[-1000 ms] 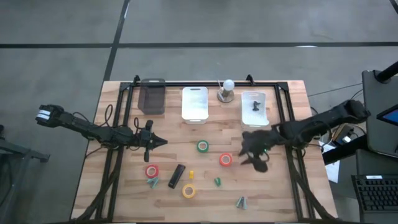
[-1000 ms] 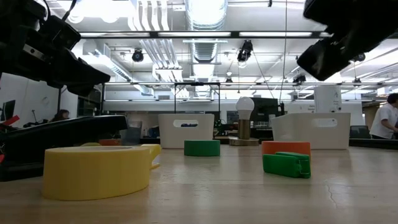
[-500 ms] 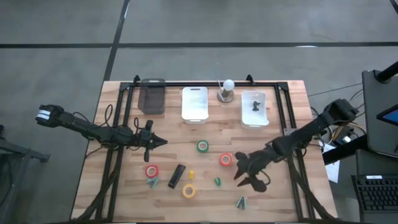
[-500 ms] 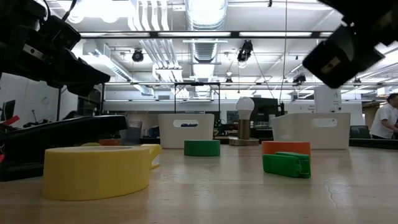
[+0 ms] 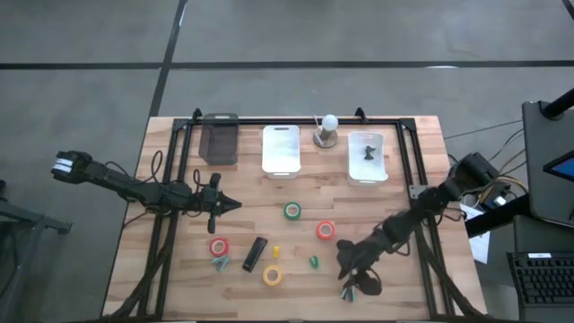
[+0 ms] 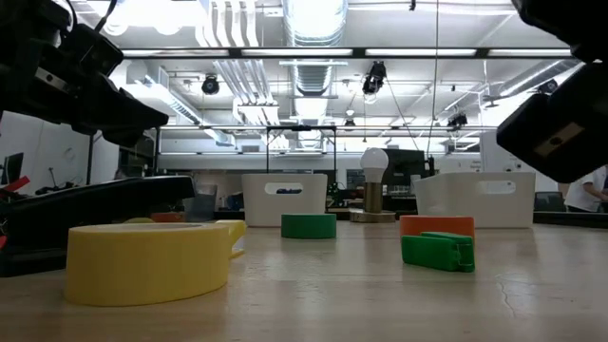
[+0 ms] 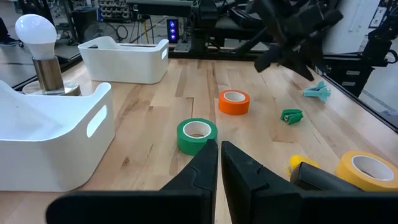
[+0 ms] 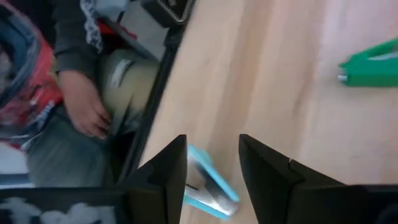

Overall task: Pick and place Stapler, Stapler remover, tape
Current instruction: Put the bottom light blue staple remover into the right white bin

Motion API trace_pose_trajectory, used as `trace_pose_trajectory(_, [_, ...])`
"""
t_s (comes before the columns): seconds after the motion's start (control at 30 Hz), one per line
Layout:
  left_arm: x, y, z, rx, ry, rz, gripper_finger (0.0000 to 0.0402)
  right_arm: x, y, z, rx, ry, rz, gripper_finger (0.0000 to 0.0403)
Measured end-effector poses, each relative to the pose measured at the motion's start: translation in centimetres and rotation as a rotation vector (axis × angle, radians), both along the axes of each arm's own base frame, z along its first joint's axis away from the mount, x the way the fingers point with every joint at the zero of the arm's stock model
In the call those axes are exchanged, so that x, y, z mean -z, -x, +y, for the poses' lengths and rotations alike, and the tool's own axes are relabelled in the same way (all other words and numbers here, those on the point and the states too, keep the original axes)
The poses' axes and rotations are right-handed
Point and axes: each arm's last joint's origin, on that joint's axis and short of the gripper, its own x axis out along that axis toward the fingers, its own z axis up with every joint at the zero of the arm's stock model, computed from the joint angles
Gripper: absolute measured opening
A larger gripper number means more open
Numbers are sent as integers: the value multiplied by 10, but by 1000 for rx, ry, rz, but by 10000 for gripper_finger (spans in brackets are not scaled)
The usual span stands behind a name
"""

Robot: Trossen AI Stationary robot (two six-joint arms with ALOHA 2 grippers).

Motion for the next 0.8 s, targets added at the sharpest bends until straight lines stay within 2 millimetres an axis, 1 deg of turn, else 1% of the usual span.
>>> trace_pose_trajectory(0.23, [0, 0, 0, 0, 0, 1, 23, 4, -5, 13, -57, -15, 23, 132])
trace_pose_trajectory(0.37, [0, 0, 0, 0, 0, 1, 23, 12, -7, 15, -59, 3, 49, 127])
trace_pose_trajectory(0.53, [1, 0, 0, 0, -2, 9, 23, 16, -11, 18, -60, 10, 58, 125])
trace_pose_trajectory(0.8, [1, 0, 0, 0, -3, 15, 23, 16, -9, 24, -79, 12, 55, 122])
